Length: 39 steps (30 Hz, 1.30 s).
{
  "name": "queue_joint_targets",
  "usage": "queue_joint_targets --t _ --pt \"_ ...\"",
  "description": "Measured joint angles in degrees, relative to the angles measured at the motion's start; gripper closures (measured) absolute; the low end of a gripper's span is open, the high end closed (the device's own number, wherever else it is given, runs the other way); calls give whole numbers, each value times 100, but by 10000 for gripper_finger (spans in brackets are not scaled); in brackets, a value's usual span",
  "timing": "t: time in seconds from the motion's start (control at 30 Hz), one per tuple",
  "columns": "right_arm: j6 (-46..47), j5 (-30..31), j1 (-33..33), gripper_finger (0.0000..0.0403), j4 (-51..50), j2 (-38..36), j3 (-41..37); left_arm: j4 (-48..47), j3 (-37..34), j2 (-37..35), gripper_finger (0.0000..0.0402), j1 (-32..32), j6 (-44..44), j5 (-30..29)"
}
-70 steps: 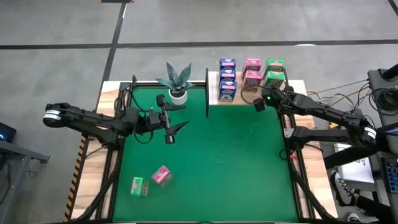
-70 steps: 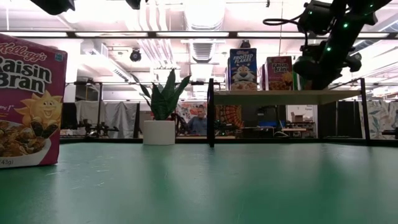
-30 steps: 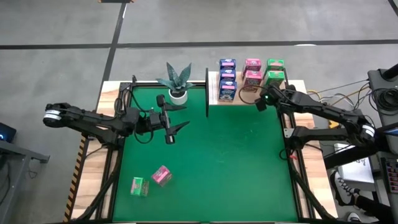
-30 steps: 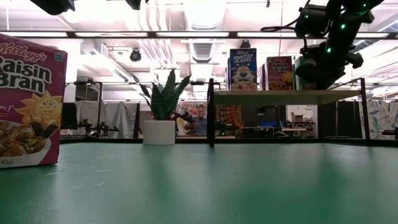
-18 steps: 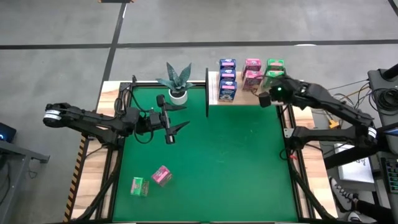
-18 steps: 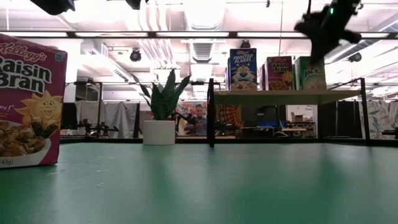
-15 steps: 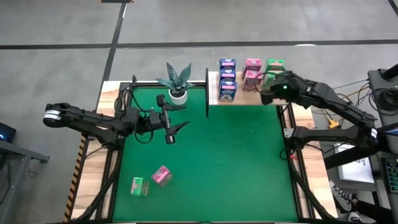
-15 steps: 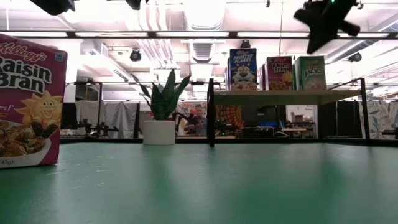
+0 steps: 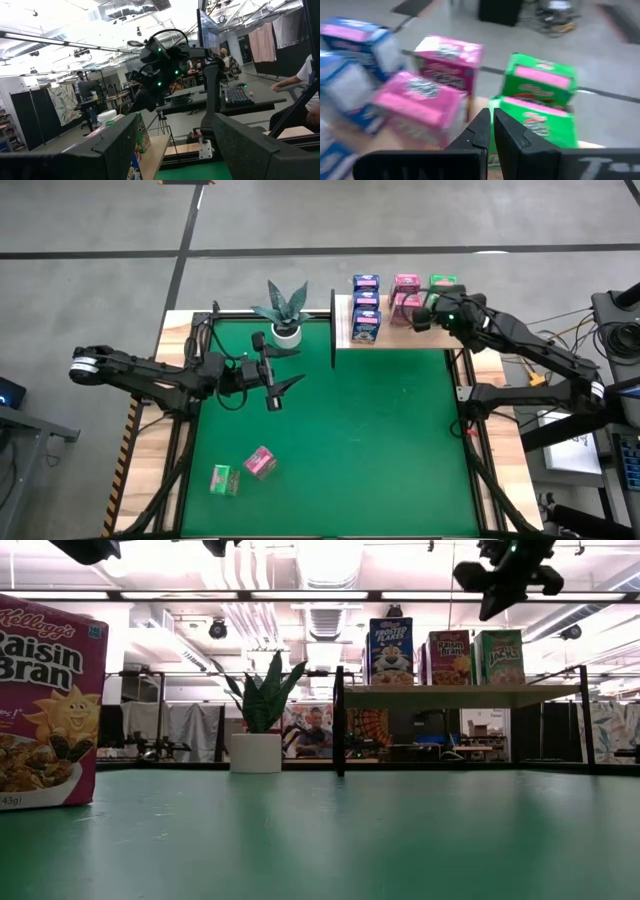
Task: Stack cereal on shelf
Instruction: Put the top green cereal box on the shelf aligned with the other green cereal boxes
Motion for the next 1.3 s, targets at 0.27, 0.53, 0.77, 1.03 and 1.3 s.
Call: queue_joint_targets --t 0.27,0.53,0.77,1.03,1.3 --pt "25 487 -130 391 -9 179 -87 -35 0 0 159 0 -1 -2" --pt "21 495 -299 391 17 253 -207 -31 0 0 159 0 -2 -2" --pt "59 821 -317 391 86 240 -459 -27 0 0 159 0 -2 -1" --pt "-140 844 -315 391 304 240 -503 -15 0 0 159 0 -2 -1" --pt "-261 739 -315 391 478 240 -505 -20 0 0 159 0 -2 0"
